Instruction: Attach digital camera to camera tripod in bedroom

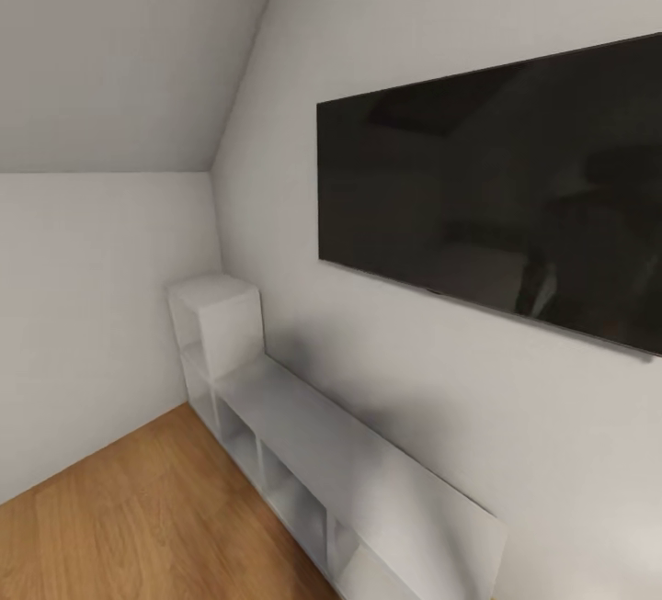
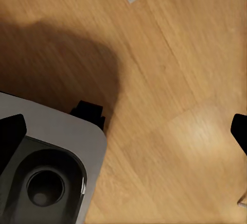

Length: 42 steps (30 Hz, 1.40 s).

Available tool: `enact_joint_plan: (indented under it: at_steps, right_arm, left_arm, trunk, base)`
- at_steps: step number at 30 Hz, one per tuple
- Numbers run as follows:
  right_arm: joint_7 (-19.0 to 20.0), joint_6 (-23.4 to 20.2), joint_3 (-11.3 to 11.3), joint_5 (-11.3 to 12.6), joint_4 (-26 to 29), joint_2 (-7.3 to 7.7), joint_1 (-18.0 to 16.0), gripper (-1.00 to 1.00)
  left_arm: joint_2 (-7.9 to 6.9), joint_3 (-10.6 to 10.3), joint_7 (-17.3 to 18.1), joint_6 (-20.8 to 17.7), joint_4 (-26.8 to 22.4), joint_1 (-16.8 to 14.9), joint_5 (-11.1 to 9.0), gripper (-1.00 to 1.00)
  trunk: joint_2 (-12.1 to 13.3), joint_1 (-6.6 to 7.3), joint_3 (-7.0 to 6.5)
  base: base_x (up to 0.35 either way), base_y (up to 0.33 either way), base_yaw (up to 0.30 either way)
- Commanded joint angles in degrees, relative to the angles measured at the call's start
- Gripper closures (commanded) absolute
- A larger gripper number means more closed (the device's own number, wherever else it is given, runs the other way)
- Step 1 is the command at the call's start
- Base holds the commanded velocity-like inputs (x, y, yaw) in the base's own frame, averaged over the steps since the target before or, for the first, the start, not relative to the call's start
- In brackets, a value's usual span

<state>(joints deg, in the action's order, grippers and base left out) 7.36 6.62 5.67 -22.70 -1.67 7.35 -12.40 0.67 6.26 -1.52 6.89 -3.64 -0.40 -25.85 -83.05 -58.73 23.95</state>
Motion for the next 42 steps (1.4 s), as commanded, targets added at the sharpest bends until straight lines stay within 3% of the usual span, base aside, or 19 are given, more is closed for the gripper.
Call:
enact_joint_plan:
  at_steps: [1,42]
  right_arm:
    - [0.1,0.3,0.5,-0.4,-0.2,0.03,-0.1,-1.00]
    - [0.4,0.0,0.8,-0.1,0.2,-0.30,0.1,-1.00]
  left_arm:
    - [0.03,0.5,-0.2,0.1,0.0,0.0,0.4,-1.00]
    - [0.36,0.2,-0.6,-0.2,-0.4,0.3,0.1,-1.00]
  trunk:
    - [0.0,0.00,0.06]
    - [0.0,0.00,0.06]
  base:
    - [0.004,0.000,0.000]
    - [0.000,0.082,0.000]
